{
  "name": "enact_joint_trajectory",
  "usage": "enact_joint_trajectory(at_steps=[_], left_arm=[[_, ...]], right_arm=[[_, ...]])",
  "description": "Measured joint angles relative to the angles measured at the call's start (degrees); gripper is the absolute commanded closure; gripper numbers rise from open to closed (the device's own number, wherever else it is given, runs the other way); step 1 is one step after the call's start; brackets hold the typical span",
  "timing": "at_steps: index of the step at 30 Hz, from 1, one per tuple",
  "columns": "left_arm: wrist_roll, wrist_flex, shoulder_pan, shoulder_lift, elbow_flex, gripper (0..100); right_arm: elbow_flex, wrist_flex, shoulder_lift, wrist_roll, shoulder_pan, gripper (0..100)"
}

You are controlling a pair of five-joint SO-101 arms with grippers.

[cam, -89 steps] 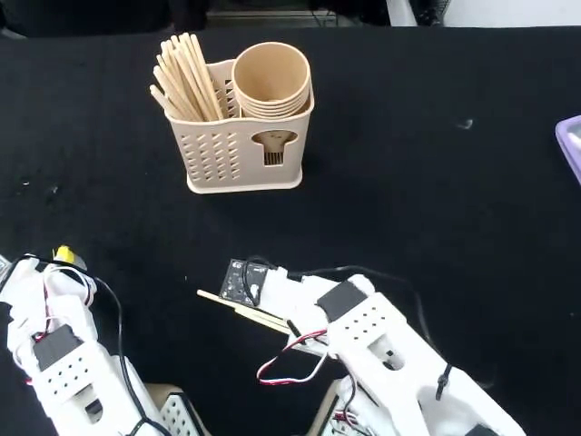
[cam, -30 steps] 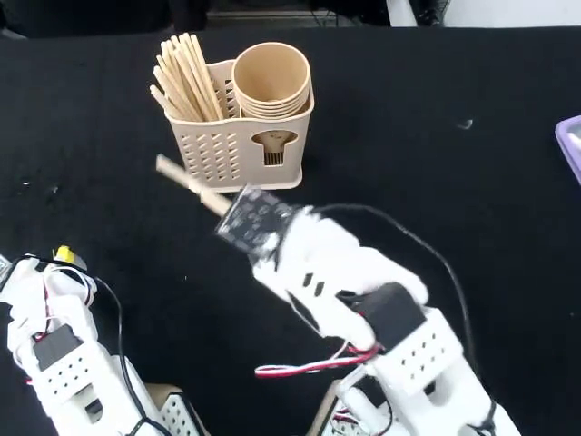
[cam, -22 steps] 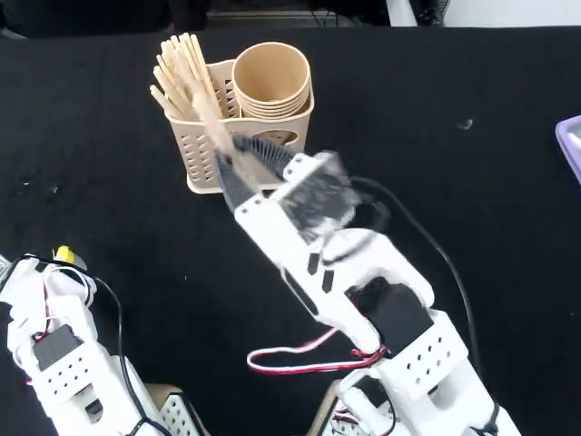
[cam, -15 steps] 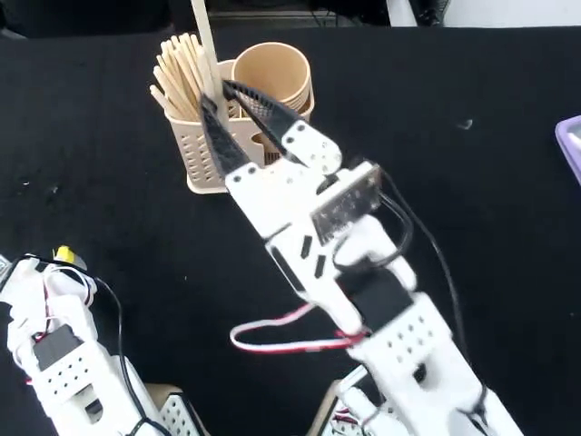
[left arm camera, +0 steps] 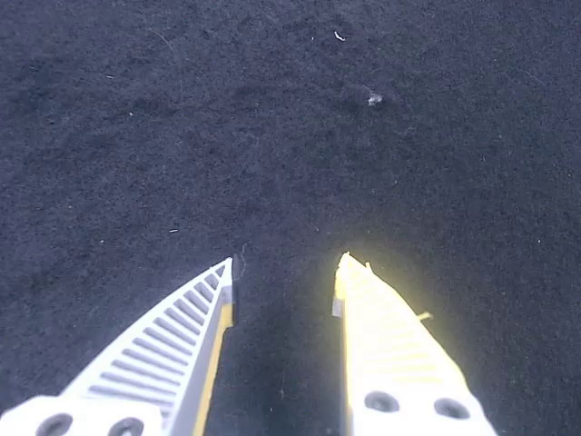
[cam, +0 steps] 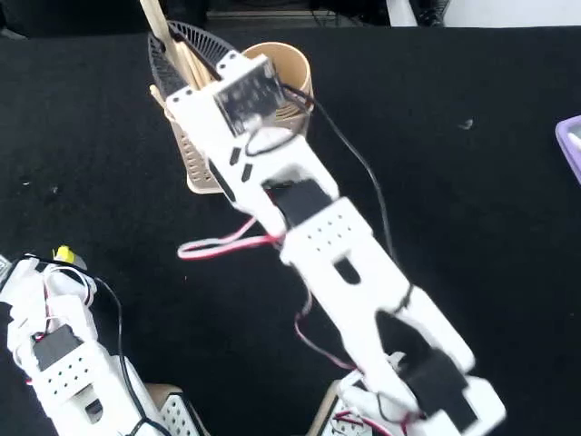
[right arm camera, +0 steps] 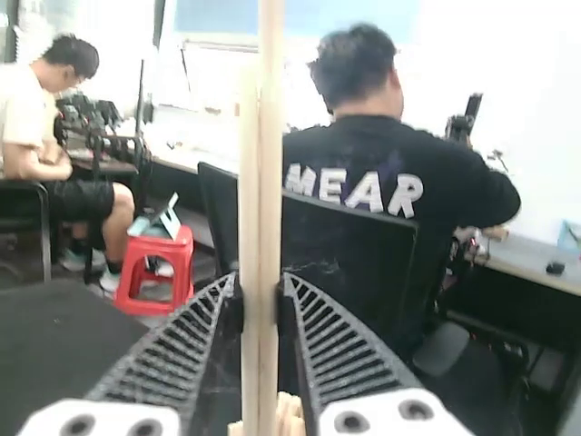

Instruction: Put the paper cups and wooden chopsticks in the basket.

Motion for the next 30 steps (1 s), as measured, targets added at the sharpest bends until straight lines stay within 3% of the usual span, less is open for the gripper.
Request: enact_joint_trajectory(at_steps=[12,18,27,30], left_arm=[[0.0,0.0,0.0,0.0,0.0,81],[0.0,0.0,0.0,0.0,0.0,81],[0.0,0.0,0.0,0.0,0.0,81],[0.0,0.0,0.0,0.0,0.0,89]], right_arm=[[1.7,0.0,8.1,-0.1,3.2,98.4],[3.6,5.1,8.1,-0.1,3.2,82.1],[-2.8,25.1,1.6,-0.1,3.2,92.5],[-3.5,30.9,-5.5,-0.1,3.2,99.0]])
